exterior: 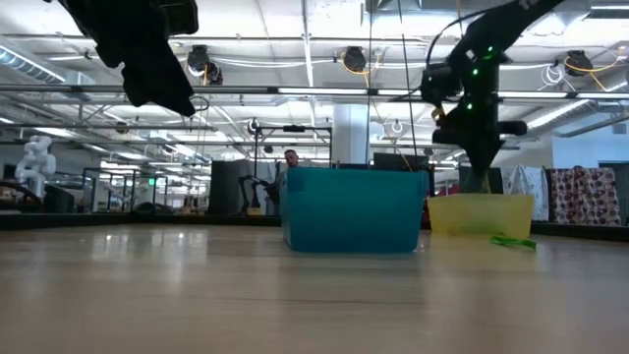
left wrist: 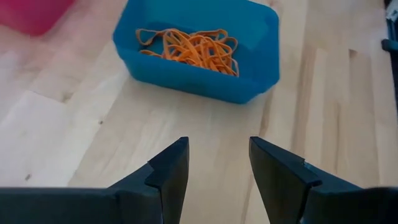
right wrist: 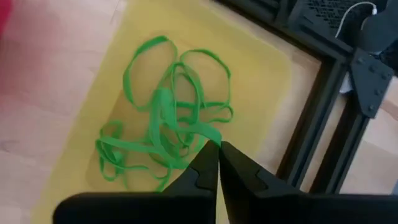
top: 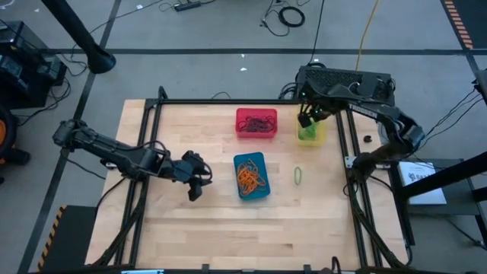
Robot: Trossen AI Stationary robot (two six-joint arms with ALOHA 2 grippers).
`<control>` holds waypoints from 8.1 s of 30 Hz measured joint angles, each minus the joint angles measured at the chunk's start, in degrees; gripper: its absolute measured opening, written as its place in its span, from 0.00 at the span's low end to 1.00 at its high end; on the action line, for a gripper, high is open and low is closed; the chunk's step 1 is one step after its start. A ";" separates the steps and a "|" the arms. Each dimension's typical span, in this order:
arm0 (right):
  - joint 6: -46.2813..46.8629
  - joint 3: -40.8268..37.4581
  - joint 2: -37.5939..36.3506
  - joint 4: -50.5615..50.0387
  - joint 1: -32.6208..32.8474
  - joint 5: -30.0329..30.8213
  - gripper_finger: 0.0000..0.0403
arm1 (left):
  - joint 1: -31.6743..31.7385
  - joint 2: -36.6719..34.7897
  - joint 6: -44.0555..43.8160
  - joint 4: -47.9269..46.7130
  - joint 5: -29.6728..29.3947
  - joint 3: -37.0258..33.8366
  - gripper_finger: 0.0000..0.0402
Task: Sort rubber bands into baskets
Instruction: Put the green rubber band into the yellow bin, then return to Home Position
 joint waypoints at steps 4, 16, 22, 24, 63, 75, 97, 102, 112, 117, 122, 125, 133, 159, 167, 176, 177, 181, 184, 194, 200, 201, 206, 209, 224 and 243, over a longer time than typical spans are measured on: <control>-1.45 0.01 2.78 0.57 -0.06 0.01 0.06 | 1.37 0.00 0.01 0.00 -0.14 0.00 0.44; -0.02 -0.01 2.30 -3.10 0.23 -2.71 0.26 | 4.87 -0.01 0.50 -0.04 -0.12 0.00 0.44; 4.42 0.01 -0.93 -2.47 5.85 -11.88 0.29 | 6.17 -0.04 3.63 -0.28 1.56 0.00 0.44; 6.99 0.01 -1.76 -2.60 9.67 -11.92 0.29 | 6.12 -0.04 5.33 -0.28 1.54 0.00 0.44; 53.91 -21.67 2.97 21.57 48.00 -9.97 0.29 | 6.12 -0.07 7.60 4.61 -1.02 0.04 0.44; 48.04 -19.99 3.17 19.32 48.00 -8.98 0.02 | 6.12 -0.07 7.61 4.52 -1.02 0.04 0.44; 10.04 9.19 2.52 -11.90 18.87 0.60 0.00 | 7.14 -0.54 7.66 -9.61 0.43 7.49 0.44; 4.99 9.17 2.53 -8.16 10.58 0.53 0.00 | 8.20 -3.78 7.68 -16.22 -2.46 9.42 0.44; -1.14 9.17 2.83 -6.96 3.92 0.34 0.08 | 10.48 -13.00 7.75 -18.49 -12.54 9.42 0.44; -2.58 9.17 2.83 -6.54 2.47 0.31 0.14 | 11.30 -15.57 7.75 -18.50 -14.59 9.42 0.44; -4.20 9.12 2.18 -5.31 2.16 -2.33 0.20 | 11.45 -16.71 7.62 -18.06 -14.35 9.42 0.44; -5.47 9.10 -0.36 -2.56 3.07 -9.84 0.21 | 11.41 -17.37 7.56 -17.72 -13.18 9.42 0.44; 0.39 9.10 -11.04 9.77 10.87 -16.25 0.19 | 11.35 -21.88 6.07 -17.75 -9.96 9.42 0.44; 7.90 9.14 -18.48 9.01 45.79 -2.17 0.17 | 11.37 -40.37 7.70 -23.47 -11.96 6.59 0.44; 2.43 6.00 -21.24 14.90 49.97 -2.35 0.10 | 11.37 -40.39 7.76 -18.98 -12.08 0.78 0.44; 3.91 -19.65 -39.19 40.21 48.15 -5.04 0.02 | 11.41 -40.64 10.78 -5.59 -9.19 -7.00 0.44; 4.32 -22.49 -41.21 43.48 47.60 -6.12 0.02 | 11.41 -40.59 11.52 -2.28 -8.68 -8.22 0.44; 5.06 -32.05 -47.94 53.68 45.51 -10.50 0.00 | 11.99 -40.54 14.34 9.74 -3.30 -13.15 0.44; 6.31 -36.64 -52.17 55.98 43.77 -11.35 0.00 | 13.96 -40.57 14.20 11.79 0.28 -14.75 0.44; 10.16 -47.63 -69.61 56.06 39.21 -14.53 0.00 | 21.70 -42.15 13.58 9.72 5.95 -14.75 0.44; 12.65 -54.50 -78.43 55.97 38.56 -14.64 0.00 | 24.23 -42.21 12.32 9.62 9.03 -14.75 0.44; 12.83 -55.52 -79.51 56.03 38.58 -14.64 0.00 | 24.44 -42.21 12.13 9.62 9.32 -14.75 0.44; 15.14 -60.04 -83.17 55.96 38.58 -14.68 0.00 | 24.55 -42.21 11.52 9.62 9.99 -14.75 0.44; 13.93 -61.17 -83.31 57.61 38.60 -15.65 0.00 | 24.55 -42.19 9.44 9.68 10.79 -14.81 0.44; -8.68 -61.24 -83.30 57.53 38.60 -16.19 0.00 | 24.48 -41.81 4.62 31.27 15.77 -28.41 0.44; -8.71 -61.24 -83.30 57.48 38.60 -16.21 0.00 | 24.48 -41.77 5.67 30.48 3.76 -39.64 0.44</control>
